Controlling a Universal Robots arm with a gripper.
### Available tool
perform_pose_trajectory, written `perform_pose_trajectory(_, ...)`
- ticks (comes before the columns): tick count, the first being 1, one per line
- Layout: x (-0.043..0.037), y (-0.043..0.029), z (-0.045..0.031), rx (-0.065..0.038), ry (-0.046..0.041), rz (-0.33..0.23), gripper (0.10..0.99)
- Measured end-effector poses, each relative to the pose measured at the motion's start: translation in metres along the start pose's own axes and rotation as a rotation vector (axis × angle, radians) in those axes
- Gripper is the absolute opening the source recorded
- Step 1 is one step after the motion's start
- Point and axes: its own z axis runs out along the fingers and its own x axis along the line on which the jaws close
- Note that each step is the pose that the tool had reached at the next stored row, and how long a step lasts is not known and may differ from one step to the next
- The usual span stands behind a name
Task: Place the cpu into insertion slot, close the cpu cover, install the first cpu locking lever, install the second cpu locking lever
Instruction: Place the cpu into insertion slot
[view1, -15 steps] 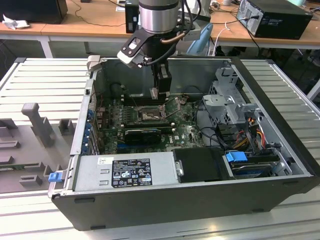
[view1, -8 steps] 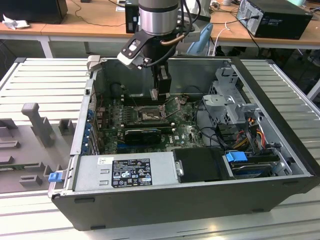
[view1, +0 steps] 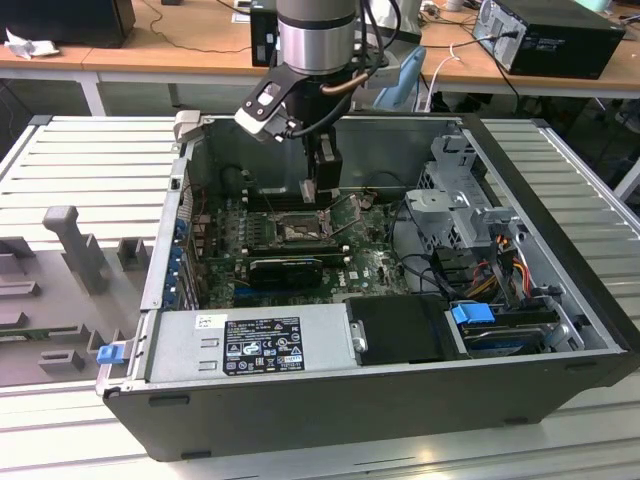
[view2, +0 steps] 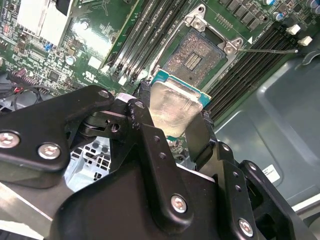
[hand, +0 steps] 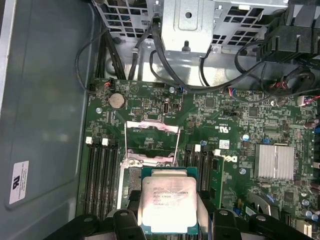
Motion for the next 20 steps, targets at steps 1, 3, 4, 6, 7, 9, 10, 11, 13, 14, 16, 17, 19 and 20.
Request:
perform_pose_trajectory(1,0.0000,0.0000,0.0005,0.000,-0.0001,0.001,0.525)
perform_pose_trajectory(3,0.0000,-0.0002,0.0019,0.000,-0.0006,0.003,0.525)
perform_pose_trajectory(4,0.0001,-0.0002,0.0024,0.000,-0.0009,0.005,0.525)
perform_pose_trajectory(6,0.0002,-0.0003,0.0036,0.000,-0.0019,0.014,0.525)
perform_pose_trajectory(7,0.0002,-0.0004,0.0041,0.000,-0.0028,0.026,0.525)
perform_pose_trajectory(9,0.0002,-0.0005,0.0058,-0.001,-0.0045,0.040,0.525)
perform_pose_trajectory(10,0.0002,-0.0007,0.0066,-0.001,-0.0065,0.043,0.525)
perform_pose_trajectory(11,0.0002,-0.0008,0.0083,-0.001,-0.0079,0.050,0.525)
perform_pose_trajectory(13,0.0002,-0.0009,0.0094,-0.001,-0.0088,0.057,0.525)
perform_pose_trajectory(14,0.0001,-0.0010,0.0095,-0.001,-0.0088,0.057,0.525)
perform_pose_trajectory(16,0.0002,-0.0013,0.0110,-0.001,-0.0085,0.057,0.525)
perform_pose_trajectory(17,0.0002,-0.0018,0.0117,-0.001,-0.0086,0.057,0.525)
perform_pose_trajectory(19,0.0002,-0.0029,0.0136,-0.001,-0.0086,0.057,0.525)
perform_pose_trajectory(20,0.0002,-0.0035,0.0148,-0.001,-0.0086,0.057,0.525)
